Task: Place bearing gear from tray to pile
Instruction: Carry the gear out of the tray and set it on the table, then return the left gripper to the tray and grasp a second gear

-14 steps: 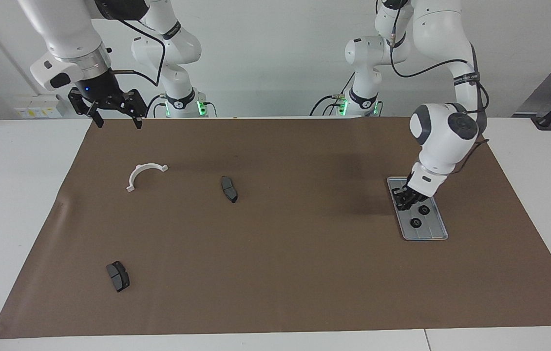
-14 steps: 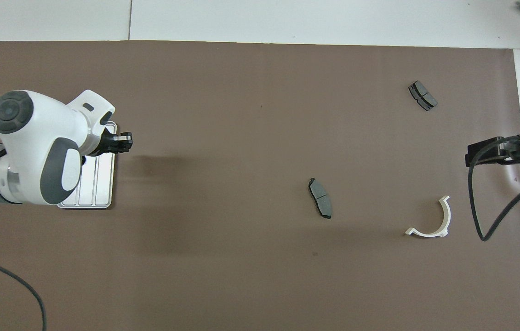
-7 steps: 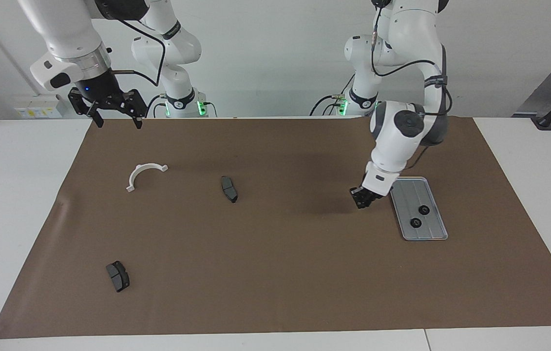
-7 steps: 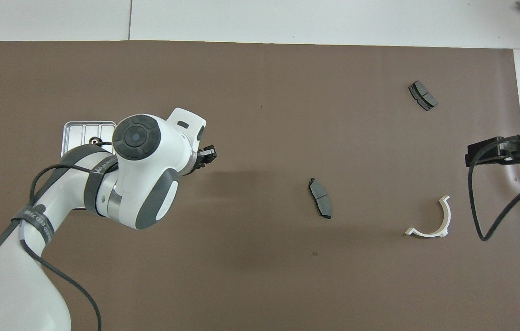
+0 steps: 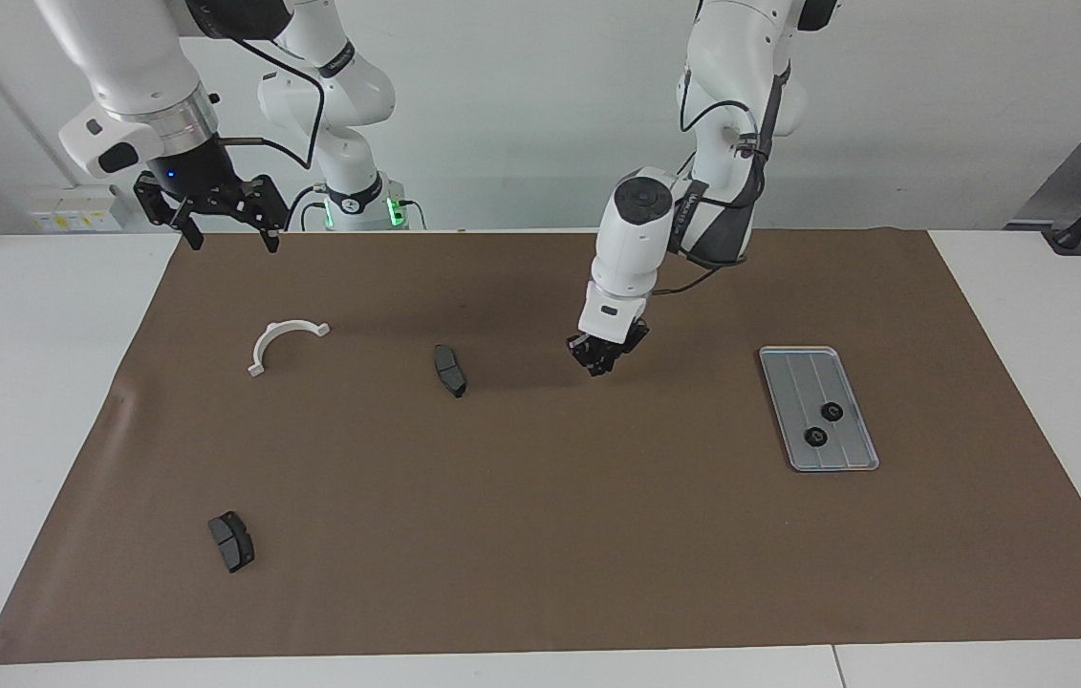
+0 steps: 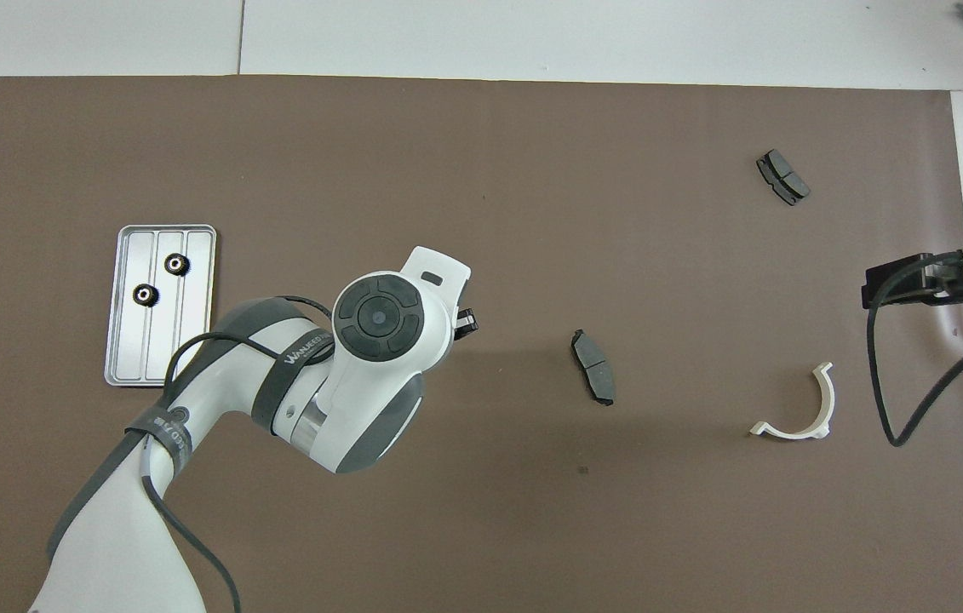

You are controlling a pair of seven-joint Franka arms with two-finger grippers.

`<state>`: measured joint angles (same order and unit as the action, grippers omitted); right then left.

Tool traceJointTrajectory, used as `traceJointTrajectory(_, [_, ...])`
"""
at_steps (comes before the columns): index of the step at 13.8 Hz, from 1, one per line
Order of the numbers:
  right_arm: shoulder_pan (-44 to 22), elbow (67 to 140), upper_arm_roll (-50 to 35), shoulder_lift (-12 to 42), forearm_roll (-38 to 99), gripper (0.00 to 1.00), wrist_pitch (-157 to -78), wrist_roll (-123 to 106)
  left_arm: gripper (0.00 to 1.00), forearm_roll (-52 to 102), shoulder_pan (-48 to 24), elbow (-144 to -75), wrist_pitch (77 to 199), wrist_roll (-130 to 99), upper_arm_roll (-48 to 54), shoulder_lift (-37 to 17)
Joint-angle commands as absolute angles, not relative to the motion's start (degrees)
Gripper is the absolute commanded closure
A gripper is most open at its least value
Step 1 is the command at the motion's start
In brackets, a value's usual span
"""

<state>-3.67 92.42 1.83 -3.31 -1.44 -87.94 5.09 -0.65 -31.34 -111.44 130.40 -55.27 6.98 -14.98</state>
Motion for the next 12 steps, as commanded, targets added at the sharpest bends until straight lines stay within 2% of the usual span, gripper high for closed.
traceJointTrajectory(1, [-3.3, 94.0, 1.8, -4.7, -0.4, 0.0, -88.6, 3.9, 0.74, -2.0, -33.0, -106.8, 129.6, -57.0, 5.9, -18.5])
traceJointTrajectory(2, [-3.3, 94.0, 1.8, -4.7, -0.4, 0.0, -88.6, 3.9, 0.74, -2.0, -33.1, -106.4, 129.6, -57.0, 5.9, -18.8])
traceJointTrajectory(3, [-3.3, 94.0, 1.8, -4.7, -0.4, 0.0, -88.6, 3.9, 0.67, -2.2, -33.0, -106.3, 129.6, -57.0, 5.9, -18.7])
traceJointTrajectory(4, [-3.3, 94.0, 1.8, -4.7, -0.4, 0.0, -88.6, 3.9, 0.64, -2.4, -33.0, -106.3, 129.6, -57.0, 5.9, -18.8])
traceJointTrajectory(5, [-3.3, 94.0, 1.8, -4.7, -0.4, 0.0, -88.6, 3.9, 0.54, -2.5, -33.0, -106.3, 129.6, -57.0, 5.9, -18.8])
traceJointTrajectory(7, [-3.3, 94.0, 1.8, -4.7, -0.4, 0.0, -88.6, 3.9, 0.19, -2.6, -33.0, -106.1, 129.0, -56.9, 5.9, -18.7])
traceJointTrajectory(9, [-3.3, 94.0, 1.8, -4.7, -0.4, 0.0, -88.6, 3.9, 0.18, -3.4, -30.7, -104.0, 125.5, -55.1, 6.0, -18.8])
traceJointTrajectory(12, [-3.3, 94.0, 1.8, -4.7, -0.4, 0.0, -88.6, 3.9, 0.2, -3.2, -21.9, -103.9, 122.2, -42.3, 6.2, -17.1])
